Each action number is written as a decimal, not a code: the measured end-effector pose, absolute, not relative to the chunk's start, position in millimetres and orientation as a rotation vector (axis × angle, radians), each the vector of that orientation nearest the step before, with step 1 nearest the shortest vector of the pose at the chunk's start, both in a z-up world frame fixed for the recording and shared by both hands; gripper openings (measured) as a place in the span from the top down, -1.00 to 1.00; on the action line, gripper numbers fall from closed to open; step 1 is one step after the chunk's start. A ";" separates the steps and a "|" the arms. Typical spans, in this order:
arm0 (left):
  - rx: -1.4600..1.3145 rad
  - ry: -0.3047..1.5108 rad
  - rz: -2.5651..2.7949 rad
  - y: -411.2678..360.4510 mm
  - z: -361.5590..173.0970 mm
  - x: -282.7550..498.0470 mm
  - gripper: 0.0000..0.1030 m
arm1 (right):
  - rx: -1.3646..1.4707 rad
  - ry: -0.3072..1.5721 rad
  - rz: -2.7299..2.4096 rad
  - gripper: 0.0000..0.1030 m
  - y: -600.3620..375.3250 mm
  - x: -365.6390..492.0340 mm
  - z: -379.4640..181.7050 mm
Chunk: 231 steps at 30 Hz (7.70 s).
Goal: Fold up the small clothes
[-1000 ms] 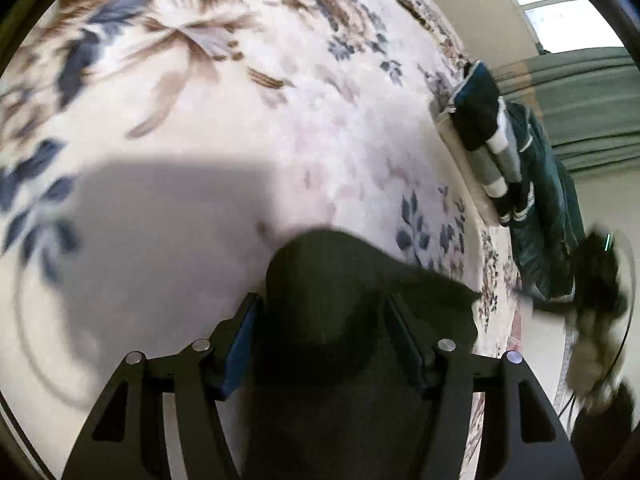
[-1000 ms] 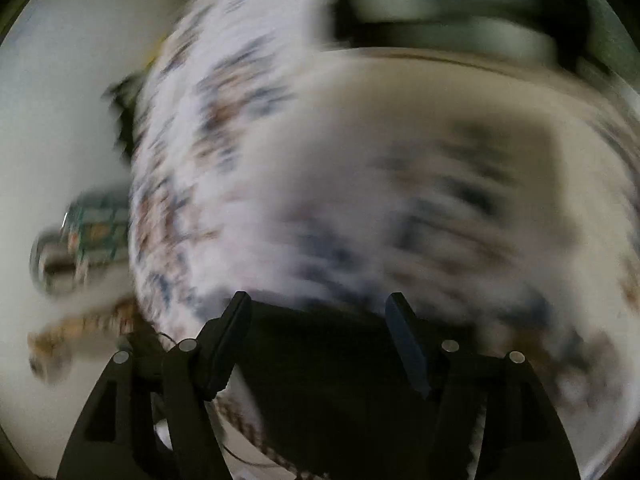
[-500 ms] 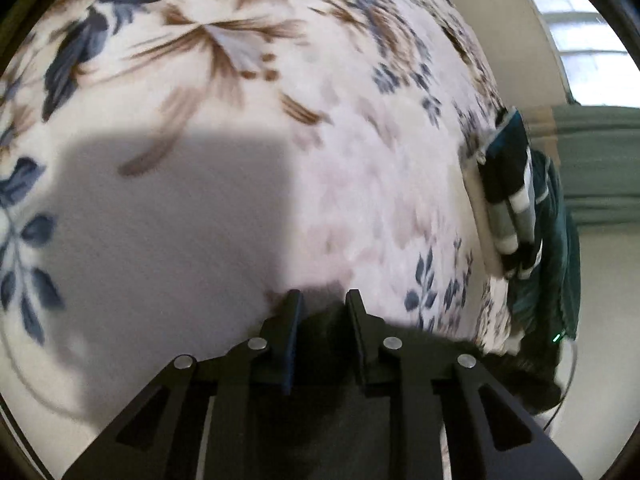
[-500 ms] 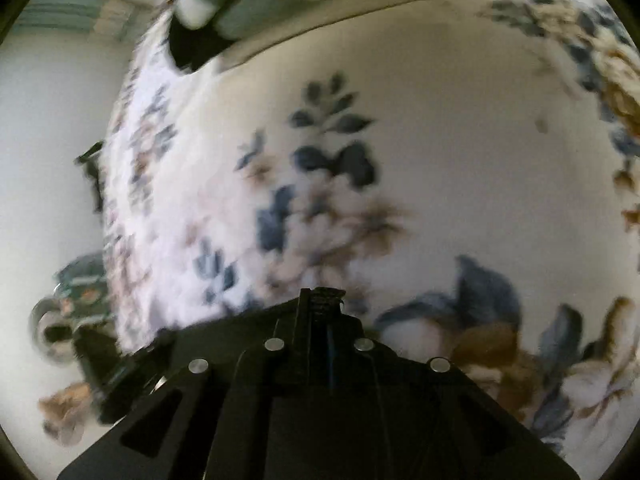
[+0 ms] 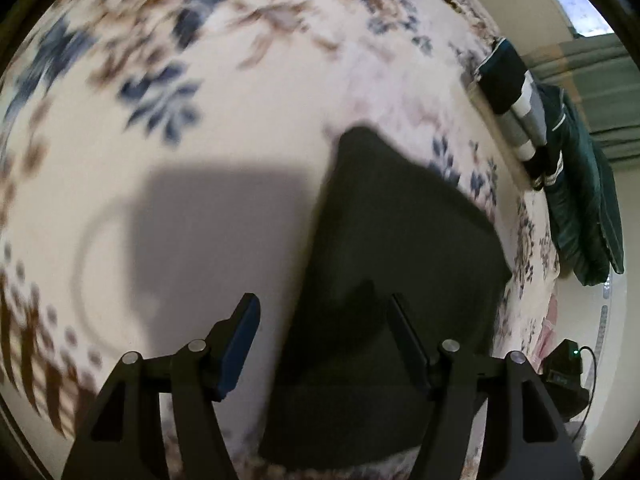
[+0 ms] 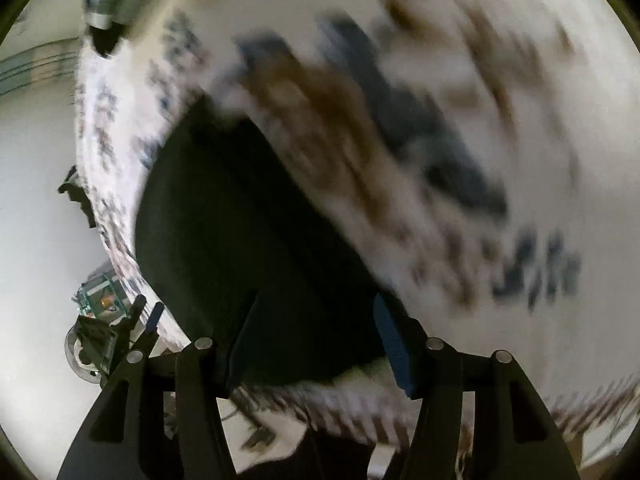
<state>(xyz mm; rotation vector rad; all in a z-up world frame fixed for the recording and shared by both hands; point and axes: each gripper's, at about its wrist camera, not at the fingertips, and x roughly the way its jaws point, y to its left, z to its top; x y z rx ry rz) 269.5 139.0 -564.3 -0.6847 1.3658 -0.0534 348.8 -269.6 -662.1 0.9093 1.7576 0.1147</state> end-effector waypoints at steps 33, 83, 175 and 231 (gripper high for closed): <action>-0.610 1.236 -0.248 111.3 -579.9 381.3 0.51 | 0.801 1.544 0.233 0.81 -208.9 516.5 -689.2; -0.750 1.255 -0.214 116.5 -595.7 392.3 0.69 | 0.712 1.642 -0.129 0.89 -271.2 313.4 -667.6; -0.107 1.210 -0.405 -81.5 -435.8 741.6 -0.79 | 0.415 1.295 -0.212 -0.74 -385.3 624.8 -451.1; 0.030 0.601 -0.221 -40.0 -30.6 233.2 -1.00 | 0.014 0.575 -0.347 -1.00 -230.2 91.4 70.0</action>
